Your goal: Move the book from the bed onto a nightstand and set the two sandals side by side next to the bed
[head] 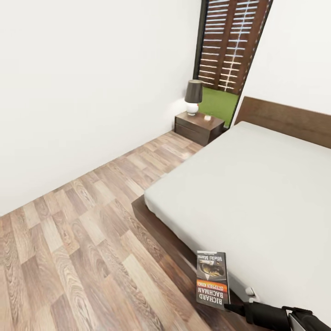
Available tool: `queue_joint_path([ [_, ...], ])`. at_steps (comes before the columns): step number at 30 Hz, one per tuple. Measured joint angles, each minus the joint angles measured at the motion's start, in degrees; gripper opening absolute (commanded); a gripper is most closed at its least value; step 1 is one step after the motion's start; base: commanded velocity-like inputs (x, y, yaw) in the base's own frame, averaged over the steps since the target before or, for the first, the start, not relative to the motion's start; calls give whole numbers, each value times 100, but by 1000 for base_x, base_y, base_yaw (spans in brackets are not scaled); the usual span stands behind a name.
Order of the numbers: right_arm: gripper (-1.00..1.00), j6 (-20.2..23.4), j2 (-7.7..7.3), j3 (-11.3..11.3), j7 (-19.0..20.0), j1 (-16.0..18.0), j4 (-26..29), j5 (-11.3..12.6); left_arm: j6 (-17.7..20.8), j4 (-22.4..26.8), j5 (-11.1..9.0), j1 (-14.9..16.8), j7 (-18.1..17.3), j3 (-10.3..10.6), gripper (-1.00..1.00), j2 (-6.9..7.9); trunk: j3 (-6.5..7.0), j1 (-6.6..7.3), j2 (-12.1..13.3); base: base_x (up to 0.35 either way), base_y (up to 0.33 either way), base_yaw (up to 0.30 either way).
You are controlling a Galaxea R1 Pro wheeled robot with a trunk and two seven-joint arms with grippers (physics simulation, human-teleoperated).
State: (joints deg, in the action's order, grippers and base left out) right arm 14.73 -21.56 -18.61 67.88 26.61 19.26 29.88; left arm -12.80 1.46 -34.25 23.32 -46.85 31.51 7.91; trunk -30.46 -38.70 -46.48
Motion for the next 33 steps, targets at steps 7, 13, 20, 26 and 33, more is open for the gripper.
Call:
queue_joint_path([
  [7, -100, -1, 8, -3, 0, 0, 0, 0, 0, 0, 0, 0, 0, 0, 100, 0, 0, 0, 0, 0, 0, 287],
  [13, -100, -4, 9, -6, 0, 0, -3, 0, 0, 0, 0, 0, 0, 0, 100, 0, 0, 0, 0, 0, 0, 287],
  [20, -100, -5, 9, -4, 0, 0, -2, 0, 1, 0, 0, 1, 0, 0, 100, 0, 0, 0, 0, 0, 0, 287],
  [26, -100, -5, 9, -7, -4, 0, -7, 0, 4, 0, 0, -1, 0, 0, 100, 0, 0, 0, 0, 0, 0, 287],
  [33, -100, -6, 9, -7, -9, 0, -9, 0, 0, 0, 0, 0, 0, 0, 100, 0, 0, 0, 0, 0, 0, 287],
])
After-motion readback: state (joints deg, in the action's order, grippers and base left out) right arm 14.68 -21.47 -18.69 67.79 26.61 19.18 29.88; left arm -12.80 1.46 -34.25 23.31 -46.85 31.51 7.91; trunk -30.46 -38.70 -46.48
